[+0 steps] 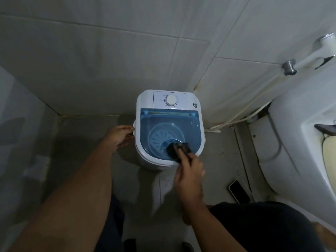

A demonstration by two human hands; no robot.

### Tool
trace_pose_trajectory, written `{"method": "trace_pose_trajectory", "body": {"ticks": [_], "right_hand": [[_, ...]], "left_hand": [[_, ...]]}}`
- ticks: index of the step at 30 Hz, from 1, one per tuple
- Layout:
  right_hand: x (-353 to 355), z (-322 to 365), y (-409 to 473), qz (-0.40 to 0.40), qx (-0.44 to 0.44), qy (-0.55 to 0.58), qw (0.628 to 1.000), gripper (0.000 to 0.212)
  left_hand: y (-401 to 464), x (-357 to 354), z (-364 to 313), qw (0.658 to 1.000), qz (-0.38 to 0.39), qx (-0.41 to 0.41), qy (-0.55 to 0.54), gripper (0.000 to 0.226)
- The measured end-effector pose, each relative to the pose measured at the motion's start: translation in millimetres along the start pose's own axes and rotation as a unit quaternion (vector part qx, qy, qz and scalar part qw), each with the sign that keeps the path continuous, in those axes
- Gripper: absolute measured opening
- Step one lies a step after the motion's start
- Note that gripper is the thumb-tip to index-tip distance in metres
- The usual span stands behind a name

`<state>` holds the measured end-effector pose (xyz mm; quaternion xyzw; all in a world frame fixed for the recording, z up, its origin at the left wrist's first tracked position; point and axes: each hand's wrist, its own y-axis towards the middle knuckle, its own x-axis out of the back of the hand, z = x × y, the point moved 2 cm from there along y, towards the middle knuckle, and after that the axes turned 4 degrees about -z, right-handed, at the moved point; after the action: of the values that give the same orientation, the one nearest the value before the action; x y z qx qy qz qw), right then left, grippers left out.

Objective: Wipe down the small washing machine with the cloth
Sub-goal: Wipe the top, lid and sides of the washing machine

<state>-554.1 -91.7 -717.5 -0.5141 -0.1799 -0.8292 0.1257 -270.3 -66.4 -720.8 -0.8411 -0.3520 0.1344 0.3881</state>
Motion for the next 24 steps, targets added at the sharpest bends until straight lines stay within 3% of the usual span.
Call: {"method": "trace_pose_trajectory", "body": {"ticks": [6, 9, 13, 16, 20, 24], "right_hand": [[-31.5, 67.4, -34.7, 0.149, 0.235, 0.021, 0.96, 0.074], [-14.3, 61.0, -24.9, 0.097, 0.211, 0.075, 0.97, 0.071], [17.8, 10.2, 11.4, -0.039, 0.057, 0.087, 0.994, 0.056], [18.9, -11.1, 32.5, -0.065, -0.01, 0.047, 0.997, 0.055], [-7.3, 8.3, 20.7, -0.015, 0.098, 0.014, 0.995, 0.055], [-27.0, 41.5, 5.0, 0.021, 0.136, 0.019, 0.99, 0.057]], "left_hand": [[4.8, 0.5, 1.3, 1.0, 0.001, -0.003, 0.003, 0.023], [5.0, 0.2, 1.3, 1.0, 0.001, -0.001, -0.001, 0.018], [3.2, 1.0, -0.2, 1.0, 0.011, -0.003, -0.006, 0.014], [0.0, 0.6, -0.6, 1.0, 0.012, -0.002, -0.007, 0.008], [0.4, 0.2, -0.4, 1.0, 0.008, -0.005, -0.008, 0.015], [3.5, 1.4, 1.1, 1.0, 0.006, -0.006, -0.004, 0.018]]}}
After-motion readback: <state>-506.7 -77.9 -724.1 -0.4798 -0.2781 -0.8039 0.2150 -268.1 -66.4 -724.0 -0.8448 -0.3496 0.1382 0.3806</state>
